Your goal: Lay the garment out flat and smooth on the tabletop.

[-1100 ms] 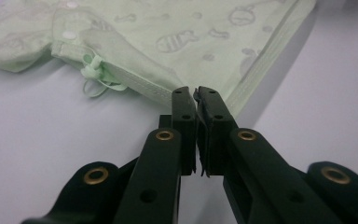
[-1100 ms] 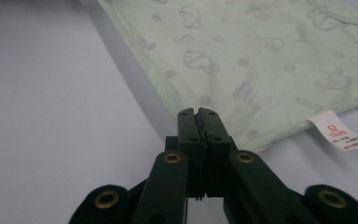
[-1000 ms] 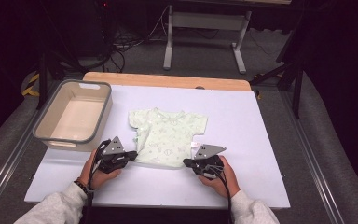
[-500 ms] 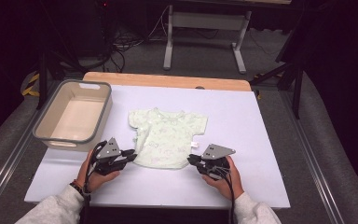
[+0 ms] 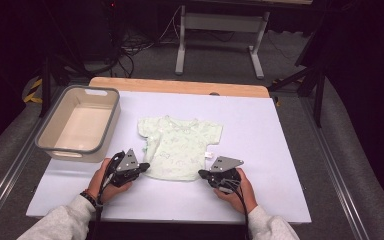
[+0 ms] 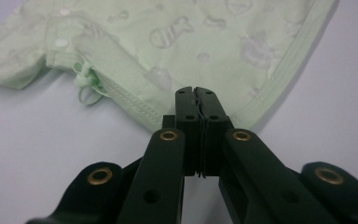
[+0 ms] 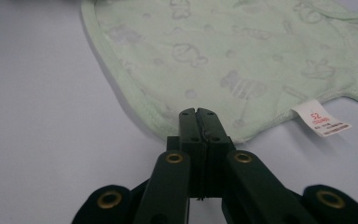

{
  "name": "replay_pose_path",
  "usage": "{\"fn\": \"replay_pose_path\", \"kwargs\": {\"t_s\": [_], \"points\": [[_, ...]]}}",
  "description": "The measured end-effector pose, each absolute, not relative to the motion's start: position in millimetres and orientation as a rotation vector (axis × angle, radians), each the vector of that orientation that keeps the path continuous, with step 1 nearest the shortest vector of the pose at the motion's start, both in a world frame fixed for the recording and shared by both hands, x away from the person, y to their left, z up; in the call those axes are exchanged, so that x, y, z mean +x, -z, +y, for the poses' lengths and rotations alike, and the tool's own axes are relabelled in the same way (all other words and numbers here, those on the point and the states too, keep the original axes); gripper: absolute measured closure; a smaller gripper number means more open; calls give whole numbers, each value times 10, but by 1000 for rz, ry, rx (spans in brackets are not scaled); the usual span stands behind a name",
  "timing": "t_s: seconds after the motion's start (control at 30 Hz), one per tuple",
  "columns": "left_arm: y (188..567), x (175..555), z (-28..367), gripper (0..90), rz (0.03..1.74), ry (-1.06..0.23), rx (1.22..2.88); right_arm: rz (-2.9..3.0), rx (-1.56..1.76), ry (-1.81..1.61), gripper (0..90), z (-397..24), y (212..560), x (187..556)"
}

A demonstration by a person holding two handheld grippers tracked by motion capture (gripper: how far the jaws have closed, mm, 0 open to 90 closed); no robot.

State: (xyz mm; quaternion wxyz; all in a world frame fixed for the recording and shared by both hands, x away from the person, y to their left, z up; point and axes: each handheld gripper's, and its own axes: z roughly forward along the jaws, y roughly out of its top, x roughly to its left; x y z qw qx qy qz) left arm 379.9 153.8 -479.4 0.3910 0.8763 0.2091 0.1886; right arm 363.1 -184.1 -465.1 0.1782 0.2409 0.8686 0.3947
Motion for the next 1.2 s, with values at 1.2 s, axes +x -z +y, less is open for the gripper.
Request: {"fn": "replay_pose_path", "kwargs": {"t_s": [1.2], "points": [[4464, 3627, 1795, 608, 468, -596, 1993, 2186, 628, -1265, 646, -2043, 4324, 3468]]}}
